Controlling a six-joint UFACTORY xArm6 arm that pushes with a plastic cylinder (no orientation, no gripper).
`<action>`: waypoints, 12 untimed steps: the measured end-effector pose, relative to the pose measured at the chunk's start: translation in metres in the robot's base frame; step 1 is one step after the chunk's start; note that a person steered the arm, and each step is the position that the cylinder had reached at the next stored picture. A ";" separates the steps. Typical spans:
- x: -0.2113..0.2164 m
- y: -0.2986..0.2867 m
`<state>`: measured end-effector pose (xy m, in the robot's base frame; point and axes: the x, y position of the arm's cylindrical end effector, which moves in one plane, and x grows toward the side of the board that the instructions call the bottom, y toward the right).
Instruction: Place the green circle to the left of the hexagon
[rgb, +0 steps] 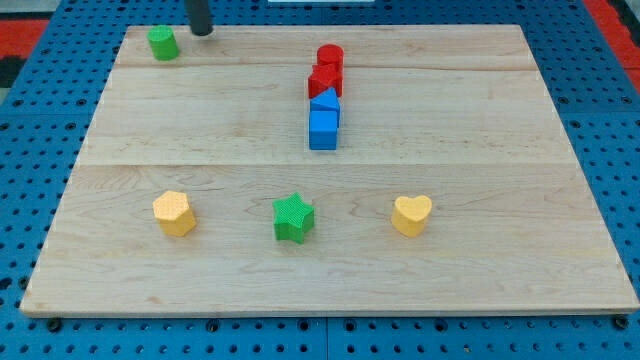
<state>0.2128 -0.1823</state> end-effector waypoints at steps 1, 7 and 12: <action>0.029 -0.017; 0.163 -0.058; 0.233 -0.096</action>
<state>0.4455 -0.2778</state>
